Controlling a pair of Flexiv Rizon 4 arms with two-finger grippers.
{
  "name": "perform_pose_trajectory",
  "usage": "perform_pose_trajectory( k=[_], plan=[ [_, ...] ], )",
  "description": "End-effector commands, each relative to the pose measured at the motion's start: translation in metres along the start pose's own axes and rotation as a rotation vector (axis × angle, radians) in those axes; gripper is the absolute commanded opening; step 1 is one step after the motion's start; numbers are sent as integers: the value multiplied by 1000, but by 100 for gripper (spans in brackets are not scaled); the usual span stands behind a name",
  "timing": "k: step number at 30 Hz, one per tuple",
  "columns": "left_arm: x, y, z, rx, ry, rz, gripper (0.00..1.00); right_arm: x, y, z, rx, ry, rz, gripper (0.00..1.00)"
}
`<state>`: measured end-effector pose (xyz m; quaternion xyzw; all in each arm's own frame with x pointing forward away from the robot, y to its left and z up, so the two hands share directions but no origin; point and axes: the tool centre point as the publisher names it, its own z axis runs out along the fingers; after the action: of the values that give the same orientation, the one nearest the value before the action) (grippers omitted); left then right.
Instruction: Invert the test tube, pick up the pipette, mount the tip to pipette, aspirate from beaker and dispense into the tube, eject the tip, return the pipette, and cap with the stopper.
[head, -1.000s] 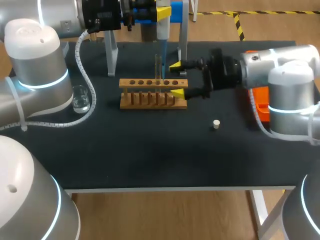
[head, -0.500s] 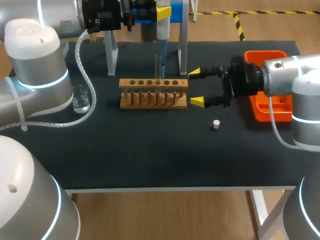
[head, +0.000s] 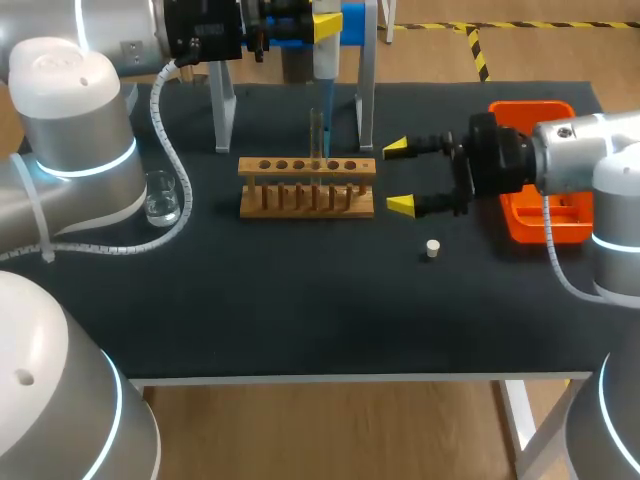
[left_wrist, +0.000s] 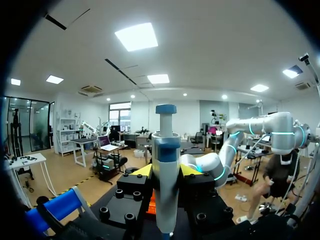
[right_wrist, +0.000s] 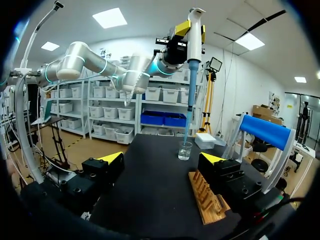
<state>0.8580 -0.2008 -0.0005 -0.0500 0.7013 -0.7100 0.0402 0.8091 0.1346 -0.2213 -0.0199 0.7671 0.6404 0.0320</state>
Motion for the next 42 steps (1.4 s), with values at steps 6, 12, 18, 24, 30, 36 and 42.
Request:
perform_pose_trajectory(
  k=[6,12,18,24,30,36,42],
  plan=[
    [0,0,1,3,-2,1,0,0,0,-1,1,1,0,100],
    [-4,10,-38,5,-22,38,0,0,0,-1,1,1,0,100],
    [-12,22,-81,-3,-57,69,0,0,0,-1,1,1,0,100],
    [-27,34,-126,-47,-95,100,0,0,0,-1,1,1,0,100],
    [-47,45,-165,-64,-116,102,0,0,0,-1,1,1,0,100],
    [-64,56,-193,-74,-145,111,0,0,0,-1,1,1,0,100],
    [-77,65,-214,-76,-170,114,0,0,0,-1,1,1,0,100]
  ],
)
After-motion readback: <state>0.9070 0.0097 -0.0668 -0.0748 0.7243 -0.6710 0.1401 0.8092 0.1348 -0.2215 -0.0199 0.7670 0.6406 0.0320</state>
